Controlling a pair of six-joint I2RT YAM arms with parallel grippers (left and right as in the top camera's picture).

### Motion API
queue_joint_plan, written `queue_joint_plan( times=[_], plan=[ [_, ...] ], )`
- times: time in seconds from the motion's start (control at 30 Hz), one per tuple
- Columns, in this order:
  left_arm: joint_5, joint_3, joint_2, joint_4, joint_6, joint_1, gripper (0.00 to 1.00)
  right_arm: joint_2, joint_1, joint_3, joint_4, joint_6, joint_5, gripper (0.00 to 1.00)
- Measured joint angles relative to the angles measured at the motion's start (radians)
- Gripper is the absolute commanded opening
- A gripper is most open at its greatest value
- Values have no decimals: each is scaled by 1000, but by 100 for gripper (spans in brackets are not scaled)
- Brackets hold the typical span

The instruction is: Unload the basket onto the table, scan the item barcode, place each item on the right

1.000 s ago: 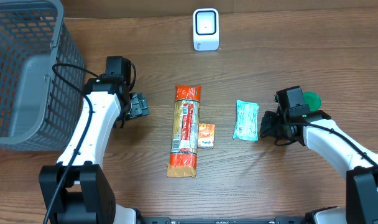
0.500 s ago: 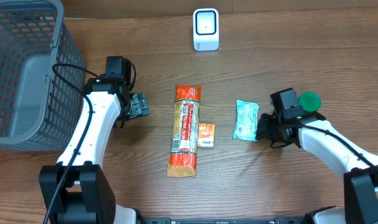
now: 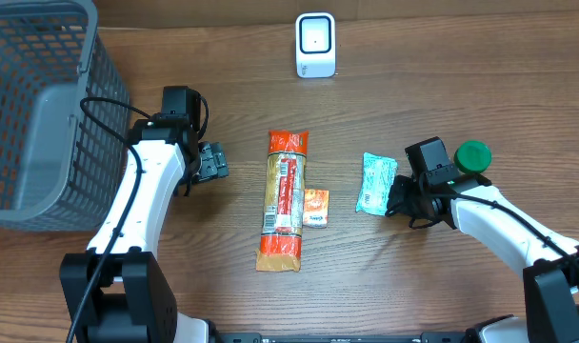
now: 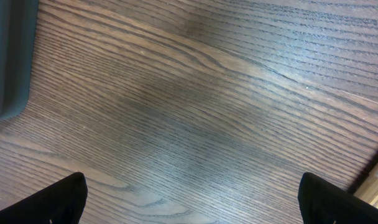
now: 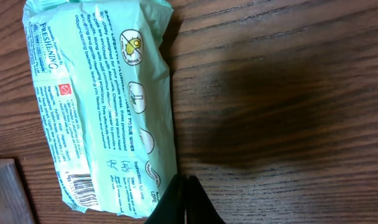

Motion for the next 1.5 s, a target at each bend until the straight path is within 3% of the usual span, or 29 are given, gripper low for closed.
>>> queue_joint_plan(
  times=[0.23,0.7,0.9,1.0,1.1,1.5],
  plan=[
    [0,0,0,0,0,0,100,0,0,0,-3,57,-6,4],
    [0,0,0,0,0,0,100,0,0,0,17,91,-206,4],
    [0,0,0,0,0,0,100,0,-24,20,-77,86,-222,26],
    [0,0,0,0,0,0,100,-4,-53,76,-129,76,-225,56],
    [0,0,0,0,0,0,100,-16,-79,133,-137,55,-225,68],
    [0,0,0,14,0,0,100,-30,-118,158,-136,29,-223,72]
  ],
)
